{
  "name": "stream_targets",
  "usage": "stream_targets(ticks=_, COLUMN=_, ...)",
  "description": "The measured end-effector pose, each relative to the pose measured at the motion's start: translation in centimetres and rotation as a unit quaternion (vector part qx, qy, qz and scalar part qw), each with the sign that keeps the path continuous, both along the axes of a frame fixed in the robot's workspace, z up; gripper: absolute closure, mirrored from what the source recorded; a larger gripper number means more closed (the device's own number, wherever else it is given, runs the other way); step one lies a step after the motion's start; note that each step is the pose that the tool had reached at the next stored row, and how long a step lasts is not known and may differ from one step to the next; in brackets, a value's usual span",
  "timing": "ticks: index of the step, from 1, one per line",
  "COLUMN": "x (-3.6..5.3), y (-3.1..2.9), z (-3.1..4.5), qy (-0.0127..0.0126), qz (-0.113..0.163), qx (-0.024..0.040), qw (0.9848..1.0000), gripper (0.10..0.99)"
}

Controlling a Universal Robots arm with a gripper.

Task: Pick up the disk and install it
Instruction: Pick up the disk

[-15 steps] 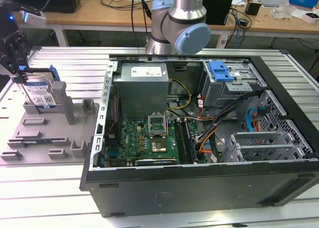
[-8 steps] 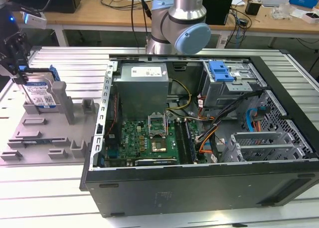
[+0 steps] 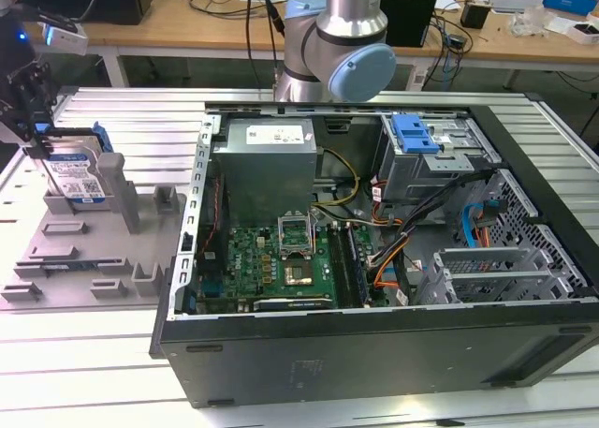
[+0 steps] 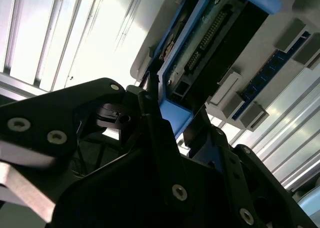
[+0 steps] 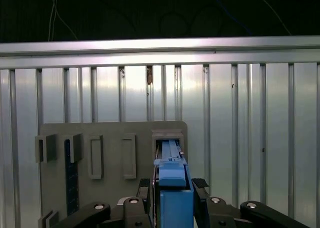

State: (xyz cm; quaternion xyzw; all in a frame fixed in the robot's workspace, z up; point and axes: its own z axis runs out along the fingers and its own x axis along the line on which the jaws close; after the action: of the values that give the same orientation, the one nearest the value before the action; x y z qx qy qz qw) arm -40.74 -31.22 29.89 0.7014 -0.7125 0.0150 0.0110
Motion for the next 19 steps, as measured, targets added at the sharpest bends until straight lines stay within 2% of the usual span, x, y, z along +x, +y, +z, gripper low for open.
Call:
stream_targets(ticks=2, x=-0.01, y=0.0, z=-0.01, qy=0.0001, qz=0.0, qx=0.0001, qw=1.0, gripper=0.651)
stream_targets(ticks=3, x=-0.01, y=0.0, z=-0.01, qy=0.0001, qz=0.0, qx=0.0001, qw=1.0, gripper=0.718)
stream_targets(ticks=19, x=0.0, y=-0.06, z=-0.06, qy=0.0, qz=0.0, qx=0.0003, qw=1.0, gripper=0.718)
